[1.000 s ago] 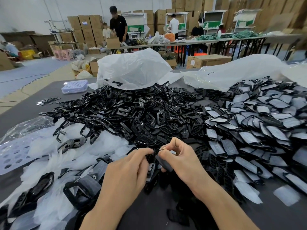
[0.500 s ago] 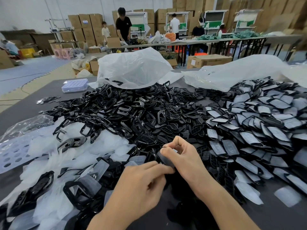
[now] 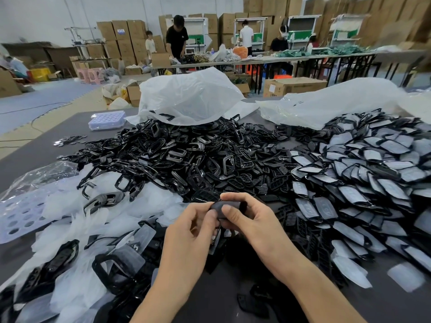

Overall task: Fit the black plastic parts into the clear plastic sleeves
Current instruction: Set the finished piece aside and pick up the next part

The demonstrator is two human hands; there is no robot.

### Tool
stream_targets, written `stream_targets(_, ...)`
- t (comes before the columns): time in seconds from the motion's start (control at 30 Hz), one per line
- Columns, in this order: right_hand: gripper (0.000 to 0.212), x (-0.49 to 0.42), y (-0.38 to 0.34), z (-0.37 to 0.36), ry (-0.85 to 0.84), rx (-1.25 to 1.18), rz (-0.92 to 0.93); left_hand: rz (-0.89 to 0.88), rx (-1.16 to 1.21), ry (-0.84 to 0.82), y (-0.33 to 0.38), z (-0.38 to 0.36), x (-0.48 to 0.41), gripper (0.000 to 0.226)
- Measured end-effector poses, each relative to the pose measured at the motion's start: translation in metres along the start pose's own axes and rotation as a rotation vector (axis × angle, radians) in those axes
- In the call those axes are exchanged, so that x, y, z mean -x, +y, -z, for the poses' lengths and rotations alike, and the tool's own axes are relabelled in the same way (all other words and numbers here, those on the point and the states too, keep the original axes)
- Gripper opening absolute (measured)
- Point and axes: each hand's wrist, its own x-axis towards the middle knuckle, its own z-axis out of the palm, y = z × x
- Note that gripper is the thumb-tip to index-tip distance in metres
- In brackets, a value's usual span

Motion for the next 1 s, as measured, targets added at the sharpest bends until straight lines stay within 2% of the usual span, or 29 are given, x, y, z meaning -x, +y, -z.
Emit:
stream_targets(0.13, 0.018, -0.001, 0.002, 0.000, 0.039, -0.049, -0.008, 0.037, 0.044, 0.019, 0.002, -0.001, -0.001, 0.012)
stream_targets(0.47, 0.013, -0.002, 0.003, 0.001, 0.055, -0.042, -0.023, 0.017, 0.051, 0.002, -0.001, -0.001, -0.001, 0.024)
stream_targets(0.57, 0.005, -0.002, 0.004, 0.002, 0.054, 0.039, -0.012, 0.021, 0.025, -0.001, -0.003, -0.001, -0.001, 0.025)
stream_targets(0.73, 0.004, -0.001, 0.007, 0.006, 0.011, 0.279, 0.034, 0.017, -0.016, -0.006, -0.006, 0.001, -0.001, 0.024)
stream_targets(0.9, 0.020, 0.001, 0.003, 0.009, -0.034, 0.316, 0.031, 0.000, -0.013, 0.010, -0.006, 0.001, -0.001, 0.022)
stream_targets(1.0, 0.006, -0.001, -0.003, 0.016, 0.067, 0.286, 0.080, -0.005, 0.023, 0.010, -0.006, 0.000, -0.001, 0.020)
